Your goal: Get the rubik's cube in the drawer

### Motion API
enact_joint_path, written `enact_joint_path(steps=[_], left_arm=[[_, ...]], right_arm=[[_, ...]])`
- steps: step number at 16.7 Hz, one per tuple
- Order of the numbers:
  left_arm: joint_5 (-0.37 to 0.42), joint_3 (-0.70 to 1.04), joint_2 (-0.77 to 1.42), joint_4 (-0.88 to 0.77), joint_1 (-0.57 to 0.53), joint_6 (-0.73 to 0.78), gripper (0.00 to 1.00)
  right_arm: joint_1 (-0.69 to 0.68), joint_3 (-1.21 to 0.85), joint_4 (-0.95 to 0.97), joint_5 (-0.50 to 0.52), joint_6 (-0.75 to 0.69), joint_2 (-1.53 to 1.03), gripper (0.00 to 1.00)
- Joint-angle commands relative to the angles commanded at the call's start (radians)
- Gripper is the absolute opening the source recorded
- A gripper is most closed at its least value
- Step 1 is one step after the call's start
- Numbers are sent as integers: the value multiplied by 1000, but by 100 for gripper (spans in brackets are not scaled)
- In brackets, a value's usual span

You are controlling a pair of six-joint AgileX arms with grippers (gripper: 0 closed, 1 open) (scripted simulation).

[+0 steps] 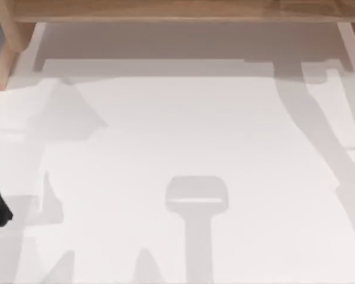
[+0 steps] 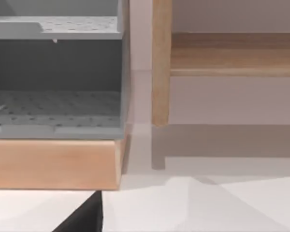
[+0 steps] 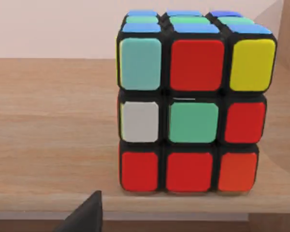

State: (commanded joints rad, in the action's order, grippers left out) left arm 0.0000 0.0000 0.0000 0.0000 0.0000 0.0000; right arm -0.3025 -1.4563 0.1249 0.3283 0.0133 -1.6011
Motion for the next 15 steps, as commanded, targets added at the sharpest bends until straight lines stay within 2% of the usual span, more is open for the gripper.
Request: enact_joint_path(steps=[9,15], left_arm=[[0,0,0,0,0,0,100],[0,0,0,0,0,0,100]], right_arm=[[-6,-78,7,8,3,-75,100],[25,-283,-26,-20,3,-241,100]])
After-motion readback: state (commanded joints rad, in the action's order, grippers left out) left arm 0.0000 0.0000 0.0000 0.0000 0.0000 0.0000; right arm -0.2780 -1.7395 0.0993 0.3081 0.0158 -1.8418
